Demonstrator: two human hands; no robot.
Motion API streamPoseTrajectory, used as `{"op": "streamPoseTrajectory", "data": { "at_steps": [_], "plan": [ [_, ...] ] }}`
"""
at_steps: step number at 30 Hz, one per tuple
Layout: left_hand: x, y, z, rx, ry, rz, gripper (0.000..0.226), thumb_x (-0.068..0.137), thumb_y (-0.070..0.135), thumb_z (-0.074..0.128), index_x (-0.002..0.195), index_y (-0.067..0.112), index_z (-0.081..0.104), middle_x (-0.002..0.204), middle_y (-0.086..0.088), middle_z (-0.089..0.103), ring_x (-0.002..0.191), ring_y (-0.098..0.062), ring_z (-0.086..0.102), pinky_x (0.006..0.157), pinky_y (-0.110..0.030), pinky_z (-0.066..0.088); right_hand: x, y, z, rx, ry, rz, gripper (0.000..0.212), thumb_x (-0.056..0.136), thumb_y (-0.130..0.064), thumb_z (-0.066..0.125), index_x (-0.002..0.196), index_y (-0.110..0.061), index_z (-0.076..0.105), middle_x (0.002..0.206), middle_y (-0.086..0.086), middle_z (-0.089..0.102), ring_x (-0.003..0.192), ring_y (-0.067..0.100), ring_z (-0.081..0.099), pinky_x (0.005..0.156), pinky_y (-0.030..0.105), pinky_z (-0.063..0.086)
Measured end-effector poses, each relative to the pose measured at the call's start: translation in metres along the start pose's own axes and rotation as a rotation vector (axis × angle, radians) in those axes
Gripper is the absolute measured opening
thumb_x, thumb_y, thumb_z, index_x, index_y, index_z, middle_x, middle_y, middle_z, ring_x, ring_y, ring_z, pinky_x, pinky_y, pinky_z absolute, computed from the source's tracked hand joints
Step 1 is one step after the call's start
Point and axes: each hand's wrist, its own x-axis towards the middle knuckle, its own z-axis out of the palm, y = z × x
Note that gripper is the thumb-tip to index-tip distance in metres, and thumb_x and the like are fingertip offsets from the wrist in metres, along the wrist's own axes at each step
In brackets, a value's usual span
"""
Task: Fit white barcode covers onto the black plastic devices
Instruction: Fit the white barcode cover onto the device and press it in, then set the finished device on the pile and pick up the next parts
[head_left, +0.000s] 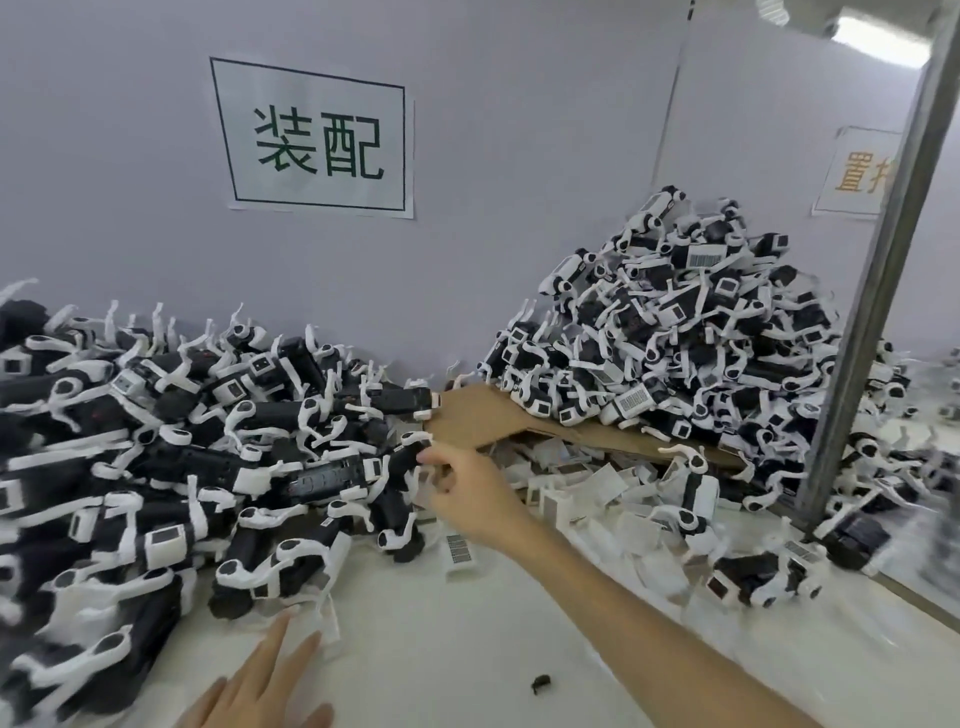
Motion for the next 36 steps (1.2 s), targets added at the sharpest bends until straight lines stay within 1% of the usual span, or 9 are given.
{"op": "streamPoseTrajectory", "data": {
  "at_steps": [4, 9, 13, 17, 20, 24, 29, 32, 36],
  "plan": [
    [-0.02, 0.005, 0.031, 0.047, 0.25, -0.053, 0.089, 0.077, 0.077, 0.008, 0.157, 0.039, -0.001, 0.164, 0.005, -0.026, 0.153, -0.005, 0.008, 0.123, -0.032, 0.007, -0.002, 0.03, 0.023, -0.117, -0.046, 0.098, 0.057, 0.092, -0.024, 0.066, 0.145, -0.022, 0.046, 0.147, 0.003, 0.047, 0.132, 0.02, 0.048, 0.106, 0.036, 0.042],
    [-0.016, 0.0, 0.055, 0.244, 0.588, -0.071, 0.08, 0.08, 0.071, 0.01, 0.155, 0.044, 0.007, 0.165, 0.008, -0.021, 0.152, 0.0, 0.01, 0.122, -0.031, 0.01, 0.008, 0.048, 0.043, -0.228, -0.112, 0.123, 0.082, 0.085, -0.045, 0.074, 0.153, -0.027, 0.032, 0.155, 0.0, 0.035, 0.139, 0.022, 0.041, 0.106, 0.039, 0.04],
    [-0.022, 0.005, 0.063, 0.29, 0.665, -0.048, 0.07, 0.08, 0.053, 0.075, 0.142, 0.027, 0.053, 0.162, -0.007, 0.026, 0.136, -0.015, 0.051, 0.109, -0.048, 0.04, 0.022, 0.053, 0.058, -0.251, -0.101, 0.037, 0.071, 0.08, -0.05, 0.078, 0.141, -0.025, 0.051, 0.149, -0.009, 0.043, 0.133, 0.013, 0.046, 0.098, 0.03, 0.04],
    [-0.012, -0.012, 0.066, 0.276, 0.655, -0.093, 0.064, 0.099, 0.056, 0.044, 0.156, 0.037, 0.021, 0.166, 0.005, -0.011, 0.154, -0.01, 0.013, 0.122, -0.037, 0.012, 0.019, 0.052, 0.074, -0.262, 0.05, 0.003, 0.046, 0.083, -0.049, 0.075, 0.123, -0.026, 0.067, 0.13, -0.012, 0.052, 0.116, 0.012, 0.054, 0.094, 0.033, 0.038],
    [-0.009, -0.014, 0.066, 0.345, 0.677, -0.08, 0.063, 0.1, 0.058, 0.035, 0.156, 0.04, 0.012, 0.165, 0.006, -0.02, 0.154, -0.008, 0.003, 0.123, -0.035, 0.008, 0.012, 0.046, 0.072, -0.212, 0.14, -0.016, 0.026, 0.082, -0.048, 0.076, 0.099, -0.027, 0.076, 0.1, -0.012, 0.059, 0.089, 0.007, 0.056, 0.081, 0.029, 0.04],
    [-0.011, -0.013, 0.067, 0.367, 0.653, -0.09, 0.061, 0.1, 0.057, 0.035, 0.155, 0.04, 0.014, 0.166, 0.006, -0.019, 0.154, -0.006, 0.003, 0.122, -0.034, 0.008, -0.002, 0.025, 0.058, 0.089, 0.22, 0.029, 0.014, 0.085, -0.03, 0.078, 0.076, -0.021, 0.073, 0.067, -0.007, 0.062, 0.059, -0.001, 0.051, 0.054, 0.014, 0.037],
    [-0.013, -0.013, 0.07, 0.356, 0.696, -0.045, 0.058, 0.1, 0.057, 0.034, 0.153, 0.041, 0.015, 0.167, 0.008, -0.016, 0.153, -0.004, 0.006, 0.122, -0.032, 0.009, -0.033, 0.001, 0.042, 0.769, 0.382, 0.276, 0.01, 0.09, -0.019, 0.073, 0.08, -0.017, 0.075, 0.064, -0.008, 0.063, 0.063, 0.006, 0.053, 0.062, 0.022, 0.043],
    [-0.013, -0.015, 0.07, 0.341, 0.691, -0.048, 0.06, 0.1, 0.058, 0.035, 0.154, 0.041, 0.015, 0.167, 0.009, -0.014, 0.153, -0.006, 0.003, 0.123, -0.032, 0.008, -0.048, -0.004, 0.042, 1.296, 0.365, 0.453, 0.011, 0.093, -0.019, 0.068, 0.088, -0.009, 0.069, 0.056, -0.004, 0.046, 0.055, 0.009, 0.042, 0.062, 0.022, 0.047],
    [-0.014, -0.014, 0.069, 0.329, 0.698, -0.02, 0.068, 0.095, 0.065, 0.04, 0.154, 0.042, 0.015, 0.167, 0.011, -0.008, 0.153, -0.005, 0.005, 0.123, -0.033, 0.008, -0.058, -0.009, 0.046, 1.652, 0.349, 0.603, 0.017, 0.095, -0.02, 0.064, 0.083, -0.01, 0.059, 0.047, -0.008, 0.029, 0.04, 0.005, 0.034, 0.061, 0.017, 0.036]
  ]
}}
